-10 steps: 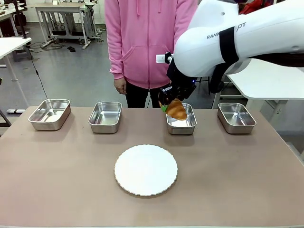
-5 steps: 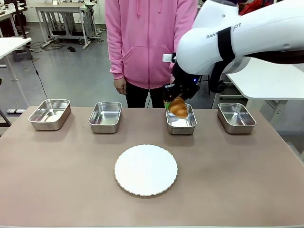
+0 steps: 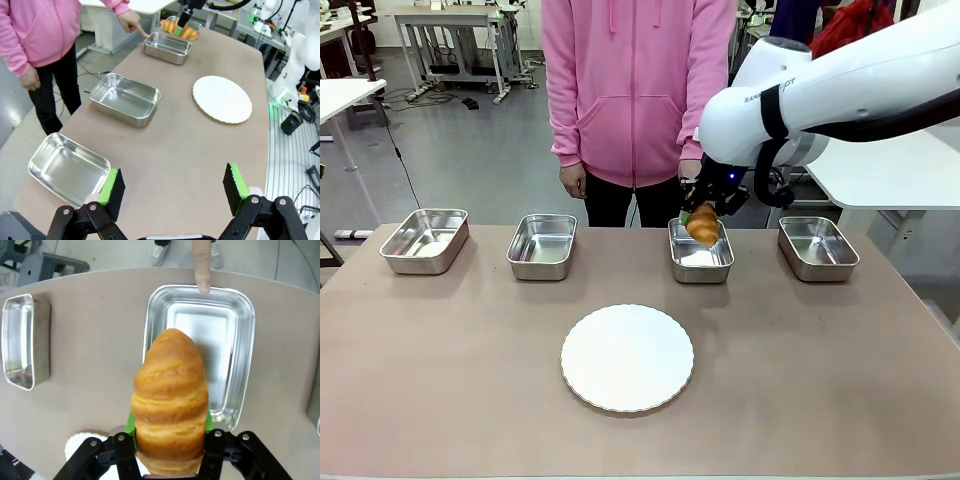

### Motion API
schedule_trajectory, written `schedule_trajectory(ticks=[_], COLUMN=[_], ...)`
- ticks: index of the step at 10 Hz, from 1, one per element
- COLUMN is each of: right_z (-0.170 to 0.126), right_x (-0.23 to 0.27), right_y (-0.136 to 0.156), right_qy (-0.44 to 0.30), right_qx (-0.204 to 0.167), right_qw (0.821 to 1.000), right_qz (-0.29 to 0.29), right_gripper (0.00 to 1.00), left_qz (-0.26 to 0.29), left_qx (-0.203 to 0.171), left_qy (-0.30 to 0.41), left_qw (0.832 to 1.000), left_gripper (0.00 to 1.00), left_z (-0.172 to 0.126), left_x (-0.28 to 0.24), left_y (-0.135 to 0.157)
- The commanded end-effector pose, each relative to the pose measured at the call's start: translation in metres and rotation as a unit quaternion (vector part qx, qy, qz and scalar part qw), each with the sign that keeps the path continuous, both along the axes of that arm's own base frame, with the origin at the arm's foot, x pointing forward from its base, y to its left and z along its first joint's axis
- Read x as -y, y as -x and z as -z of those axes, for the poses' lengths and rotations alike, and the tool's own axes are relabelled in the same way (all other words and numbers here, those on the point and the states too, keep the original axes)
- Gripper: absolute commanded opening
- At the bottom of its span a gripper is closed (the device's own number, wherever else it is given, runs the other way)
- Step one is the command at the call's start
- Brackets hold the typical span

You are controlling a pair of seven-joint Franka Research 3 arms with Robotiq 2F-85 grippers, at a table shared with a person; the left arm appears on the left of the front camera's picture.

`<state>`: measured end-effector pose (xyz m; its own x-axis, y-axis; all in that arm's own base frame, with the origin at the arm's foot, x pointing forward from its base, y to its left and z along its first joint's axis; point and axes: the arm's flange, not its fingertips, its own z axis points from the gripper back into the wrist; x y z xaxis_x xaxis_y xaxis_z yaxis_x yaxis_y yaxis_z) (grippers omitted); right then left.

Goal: Place the bread in the container.
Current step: Place the Butter Roll into the Airtight Container indicated by the human.

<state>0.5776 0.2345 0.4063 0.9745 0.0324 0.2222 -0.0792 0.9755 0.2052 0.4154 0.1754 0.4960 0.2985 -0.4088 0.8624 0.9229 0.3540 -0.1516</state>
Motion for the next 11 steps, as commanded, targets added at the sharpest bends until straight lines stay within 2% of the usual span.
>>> schedule_trajectory(ticks=[1, 6, 10, 11], right_z=[0.006, 0.037, 0.045, 0.045], right_x=[-0.004, 0.001, 0.001, 0.002], right_y=[-0.012, -0.027, -0.028, -0.028], right_qy=[0.006, 0.024, 0.032, 0.045], right_qx=[0.006, -0.008, -0.015, -0.022], right_qw=[1.000, 0.999, 0.999, 0.998], right_qz=[0.021, 0.030, 0.030, 0.033], right_gripper=[0.55, 0.55, 0.55, 1.00], left_qz=[0.002, 0.002, 0.002, 0.002], left_qx=[0.004, 0.004, 0.004, 0.004], left_qy=[0.000, 0.000, 0.000, 0.000], left_qw=[1.000, 1.000, 1.000, 1.000], left_gripper=[1.00, 1.00, 1.00, 1.00], left_z=[-0.002, -0.002, -0.002, -0.002], left_x=[0.001, 0.001, 0.001, 0.001], left_y=[0.002, 0.002, 0.002, 0.002])
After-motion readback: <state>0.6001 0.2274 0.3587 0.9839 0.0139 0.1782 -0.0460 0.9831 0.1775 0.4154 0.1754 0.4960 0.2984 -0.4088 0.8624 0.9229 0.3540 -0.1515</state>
